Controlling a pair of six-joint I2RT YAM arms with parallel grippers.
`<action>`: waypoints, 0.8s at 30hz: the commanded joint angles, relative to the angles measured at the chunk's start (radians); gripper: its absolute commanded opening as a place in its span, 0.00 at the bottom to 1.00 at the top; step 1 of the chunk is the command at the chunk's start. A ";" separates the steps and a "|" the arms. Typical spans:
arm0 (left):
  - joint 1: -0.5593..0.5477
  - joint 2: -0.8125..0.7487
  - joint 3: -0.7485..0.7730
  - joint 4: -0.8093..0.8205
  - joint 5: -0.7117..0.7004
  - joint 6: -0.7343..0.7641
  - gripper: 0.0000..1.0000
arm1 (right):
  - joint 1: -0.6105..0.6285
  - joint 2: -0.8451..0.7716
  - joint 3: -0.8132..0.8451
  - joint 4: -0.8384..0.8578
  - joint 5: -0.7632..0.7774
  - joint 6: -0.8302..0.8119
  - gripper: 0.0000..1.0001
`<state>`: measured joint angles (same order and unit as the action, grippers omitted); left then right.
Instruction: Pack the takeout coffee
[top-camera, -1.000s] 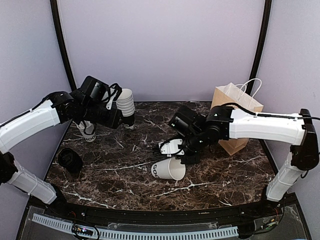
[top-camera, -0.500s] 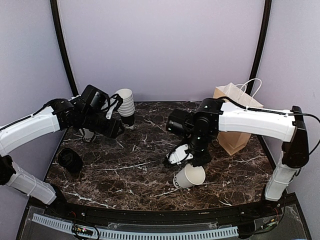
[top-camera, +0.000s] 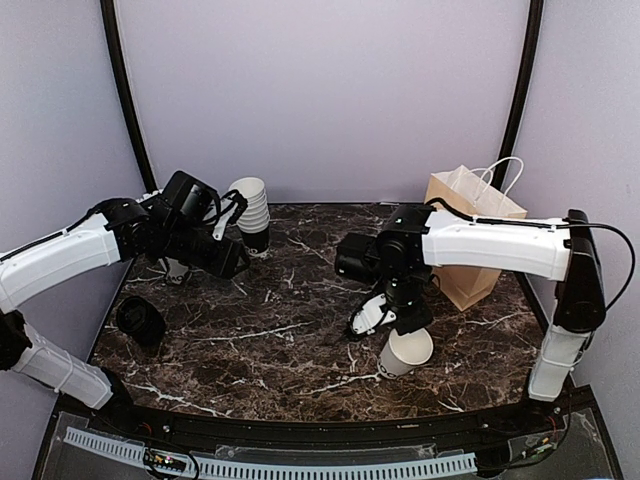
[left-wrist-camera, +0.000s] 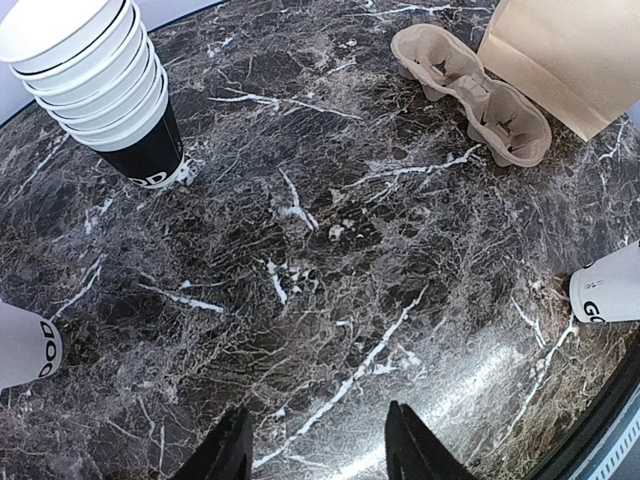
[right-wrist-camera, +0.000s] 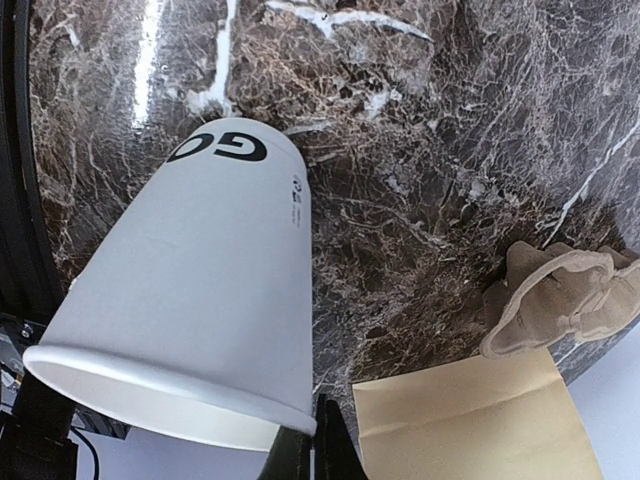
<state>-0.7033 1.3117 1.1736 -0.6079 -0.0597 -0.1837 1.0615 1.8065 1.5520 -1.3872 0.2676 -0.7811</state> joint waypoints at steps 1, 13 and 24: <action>-0.001 -0.026 -0.019 0.000 0.015 0.000 0.49 | -0.007 0.031 0.033 0.008 0.039 0.005 0.00; -0.001 0.012 -0.009 0.027 0.048 0.016 0.49 | -0.022 0.030 0.090 0.024 -0.003 0.002 0.33; -0.090 0.080 0.107 0.005 0.160 -0.028 0.46 | -0.215 -0.138 0.215 0.032 -0.250 -0.046 0.41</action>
<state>-0.7292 1.3556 1.2003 -0.5972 0.0357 -0.1864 0.9771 1.7962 1.7283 -1.3800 0.1547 -0.8005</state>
